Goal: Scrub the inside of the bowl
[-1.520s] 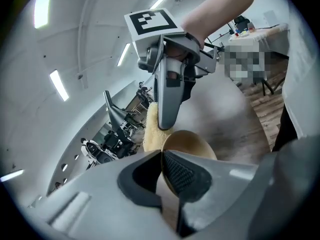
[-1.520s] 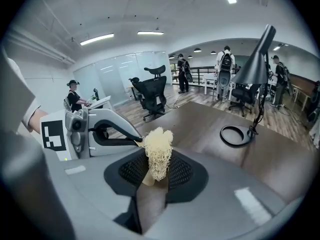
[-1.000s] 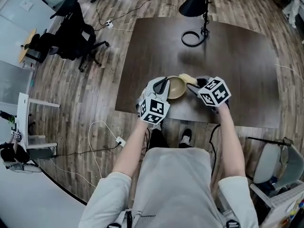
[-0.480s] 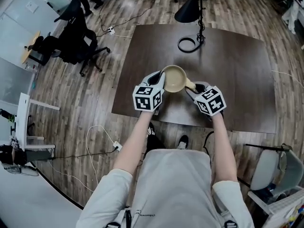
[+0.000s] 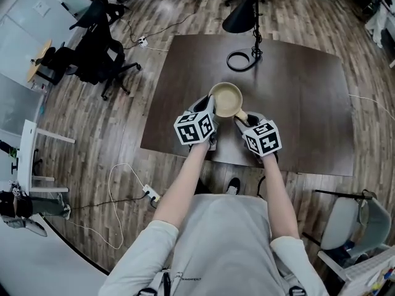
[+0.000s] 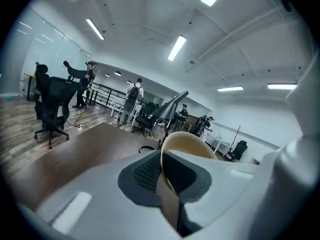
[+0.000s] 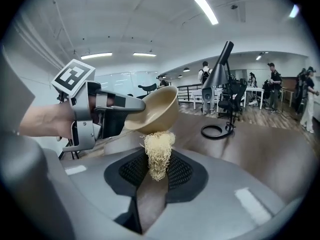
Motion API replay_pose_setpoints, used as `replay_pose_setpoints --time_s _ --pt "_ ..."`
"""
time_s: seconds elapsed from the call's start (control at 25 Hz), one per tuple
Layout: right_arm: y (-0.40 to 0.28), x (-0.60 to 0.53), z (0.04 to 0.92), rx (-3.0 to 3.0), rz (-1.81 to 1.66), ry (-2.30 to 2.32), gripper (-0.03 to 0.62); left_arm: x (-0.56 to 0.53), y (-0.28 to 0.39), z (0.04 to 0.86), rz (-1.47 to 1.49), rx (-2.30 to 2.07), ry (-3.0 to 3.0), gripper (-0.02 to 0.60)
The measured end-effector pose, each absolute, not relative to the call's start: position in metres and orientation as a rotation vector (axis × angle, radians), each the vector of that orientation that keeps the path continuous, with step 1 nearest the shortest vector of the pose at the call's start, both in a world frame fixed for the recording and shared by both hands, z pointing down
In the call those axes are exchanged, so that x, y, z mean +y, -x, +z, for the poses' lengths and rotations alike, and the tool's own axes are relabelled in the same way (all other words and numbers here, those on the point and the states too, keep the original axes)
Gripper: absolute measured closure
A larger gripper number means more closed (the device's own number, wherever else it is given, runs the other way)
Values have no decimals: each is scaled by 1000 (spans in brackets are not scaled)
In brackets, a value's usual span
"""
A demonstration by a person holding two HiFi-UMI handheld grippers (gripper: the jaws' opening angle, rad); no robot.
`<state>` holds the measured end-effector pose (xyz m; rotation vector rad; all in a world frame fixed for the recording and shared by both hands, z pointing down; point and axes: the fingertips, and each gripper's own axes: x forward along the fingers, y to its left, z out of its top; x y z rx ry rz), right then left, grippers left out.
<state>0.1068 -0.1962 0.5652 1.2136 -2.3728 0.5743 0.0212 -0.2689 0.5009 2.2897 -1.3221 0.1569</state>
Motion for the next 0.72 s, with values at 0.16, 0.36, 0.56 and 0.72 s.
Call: replay_pose_setpoints --time_s 0.16,0.36,0.56,0.72 --pt "-101 -194 576 -2382 603 -1237 483 -265 -31 503 142 -1315 -2283 566" --pt "-76 -186 580 -2444 610 -1213 482 -252 -50 506 118 -1262 -2283 566" --pt "-62 -182 576 -2505 619 -1212 482 -240 -60 511 101 -1233 -2266 566" --pt "-59 -175 576 -2535 638 -1207 482 -234 -59 515 97 -1229 -2259 565"
